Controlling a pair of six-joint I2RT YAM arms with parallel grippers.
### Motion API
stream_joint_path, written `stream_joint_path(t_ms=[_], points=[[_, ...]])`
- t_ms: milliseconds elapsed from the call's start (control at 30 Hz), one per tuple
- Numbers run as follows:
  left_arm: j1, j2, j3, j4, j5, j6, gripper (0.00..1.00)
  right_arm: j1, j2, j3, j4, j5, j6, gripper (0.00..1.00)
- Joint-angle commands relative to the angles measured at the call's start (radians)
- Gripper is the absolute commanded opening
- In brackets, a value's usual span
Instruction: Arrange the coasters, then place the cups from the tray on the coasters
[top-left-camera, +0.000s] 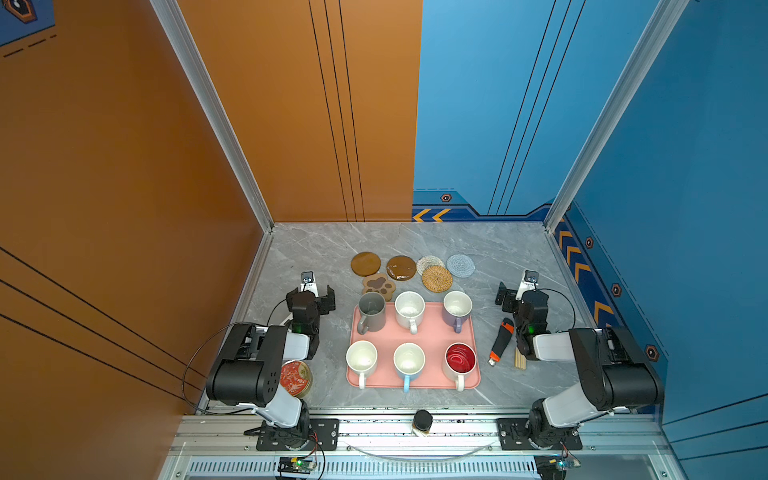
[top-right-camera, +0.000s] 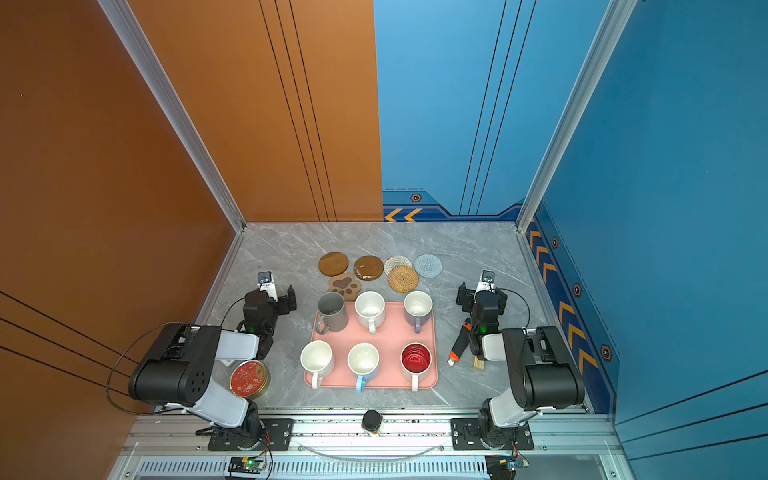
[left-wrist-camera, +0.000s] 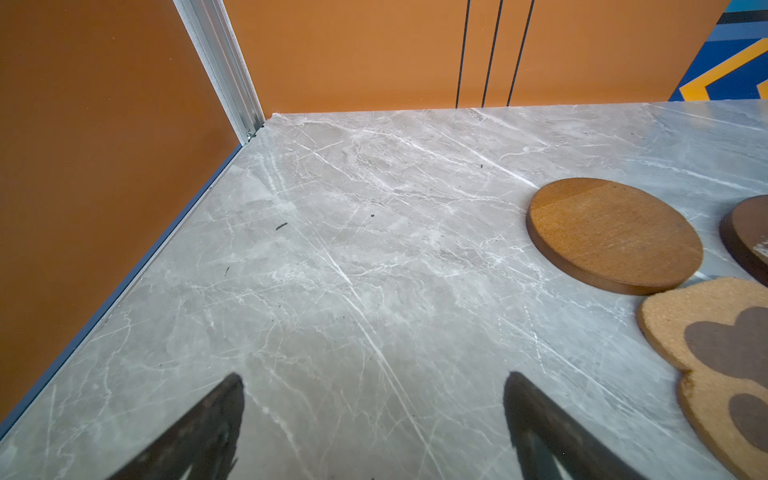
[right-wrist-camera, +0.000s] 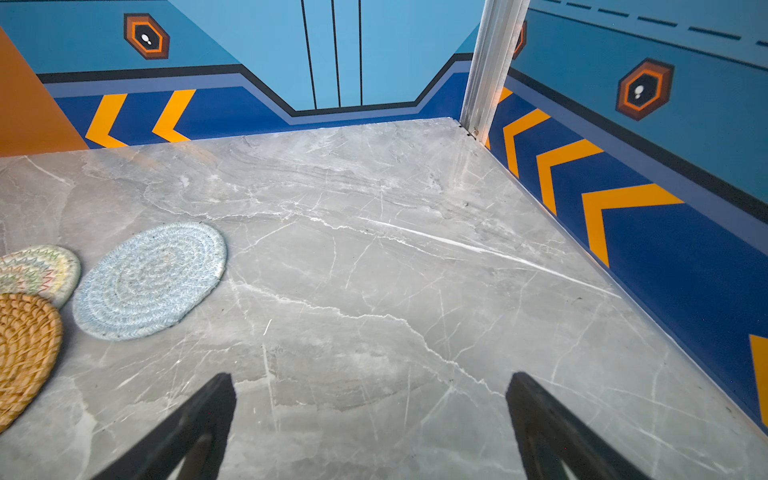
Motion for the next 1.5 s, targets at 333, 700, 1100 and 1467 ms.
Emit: stream_joint_path(t_ms=[333, 700, 1100, 1467], points=[[-0.001, -0.007, 0.006, -0.007, -0.016, 0.002, 0.98, -0.014, 0.002, 0.008, -0.009, -0.049, 0.002, 1.0], [-0.001, -0.007, 0.006, -0.007, -0.014, 0.001, 0.98, -0.018, 0.002, 0.006, -0.008, -0.055, 0.004, 1.0], [-0.001, -0.006, 0.006, -0.007, -0.015, 0.002, 0.98, -0.016, 0.002, 0.006, -0.009, -0.055, 0.005, 1.0], [0.0, -0.005, 0.008, -0.007, -0.014, 0.002, 0.98, -0.016, 0.002, 0.006, -0.009, -0.052, 0.005, 1.0]])
